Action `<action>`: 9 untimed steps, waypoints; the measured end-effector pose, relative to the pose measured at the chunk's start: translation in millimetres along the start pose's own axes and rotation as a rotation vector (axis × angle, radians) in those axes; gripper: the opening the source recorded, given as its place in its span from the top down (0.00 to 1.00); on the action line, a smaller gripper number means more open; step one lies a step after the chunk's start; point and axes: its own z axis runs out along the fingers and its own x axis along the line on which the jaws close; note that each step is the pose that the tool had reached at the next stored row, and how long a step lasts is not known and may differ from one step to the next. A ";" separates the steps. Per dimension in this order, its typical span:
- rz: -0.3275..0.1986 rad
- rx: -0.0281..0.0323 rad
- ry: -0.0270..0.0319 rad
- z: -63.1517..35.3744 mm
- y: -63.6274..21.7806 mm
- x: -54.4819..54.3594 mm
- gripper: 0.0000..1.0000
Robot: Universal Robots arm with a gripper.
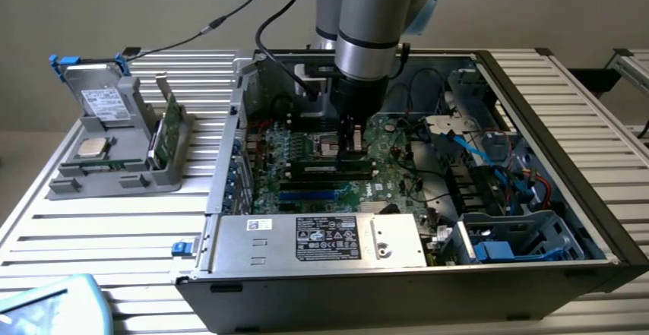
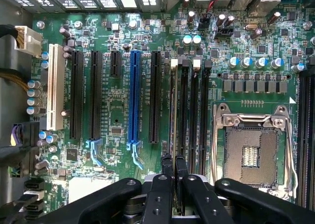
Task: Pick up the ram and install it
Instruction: 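Insert the ram into the slot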
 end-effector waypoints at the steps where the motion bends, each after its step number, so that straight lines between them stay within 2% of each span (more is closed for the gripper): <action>1: 0.000 0.0000 0.0004 0.0 0.0 0.0 0.87; 9: 0.000 0.0000 0.0045 0.2 0.0 0.0 0.87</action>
